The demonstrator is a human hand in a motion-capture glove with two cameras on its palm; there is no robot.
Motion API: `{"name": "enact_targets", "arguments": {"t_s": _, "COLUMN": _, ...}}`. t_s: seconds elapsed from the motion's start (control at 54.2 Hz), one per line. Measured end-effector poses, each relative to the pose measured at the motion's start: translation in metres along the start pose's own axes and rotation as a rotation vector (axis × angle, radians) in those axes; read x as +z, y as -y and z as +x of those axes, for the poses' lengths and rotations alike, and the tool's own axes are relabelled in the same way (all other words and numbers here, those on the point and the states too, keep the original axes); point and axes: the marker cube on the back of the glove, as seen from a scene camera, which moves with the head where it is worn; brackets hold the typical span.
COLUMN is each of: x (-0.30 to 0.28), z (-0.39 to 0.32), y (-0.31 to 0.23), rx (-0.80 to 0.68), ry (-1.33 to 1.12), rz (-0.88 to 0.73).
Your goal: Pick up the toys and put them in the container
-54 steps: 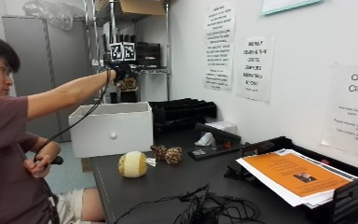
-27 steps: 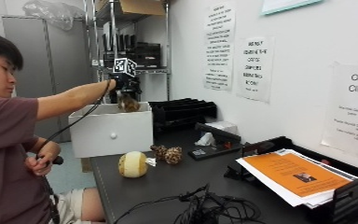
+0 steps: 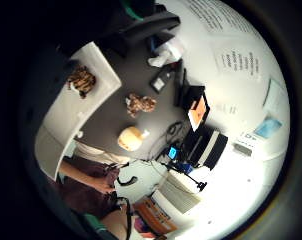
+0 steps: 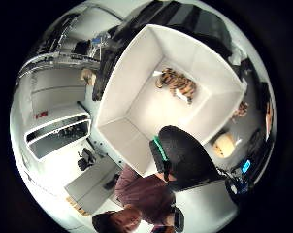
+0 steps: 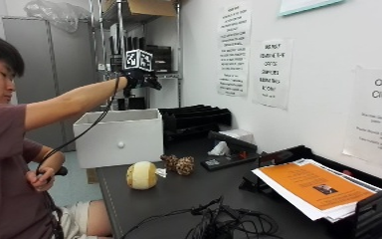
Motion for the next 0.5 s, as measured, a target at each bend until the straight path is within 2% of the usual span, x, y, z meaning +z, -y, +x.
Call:
{"name": "enact_targets", "arguments": {"t_s": 0.129, "x": -0.013, "z": 0.026, "y": -0.023, "rx": 0.091, "ry": -0.016, "rz": 0.018}}
{"name": "enact_targets", "arguments": {"t_s": 0.295, "x": -0.014, "z": 0.099, "y": -0.083, "rx": 0.211, "ry": -0.058, "rz": 0.113}}
{"name": "enact_targets", "arguments": {"t_s": 0.498, "x": 0.022, "z": 0.148, "y": -0.118, "rx": 0.262, "ry": -0.024, "rz": 0.114}}
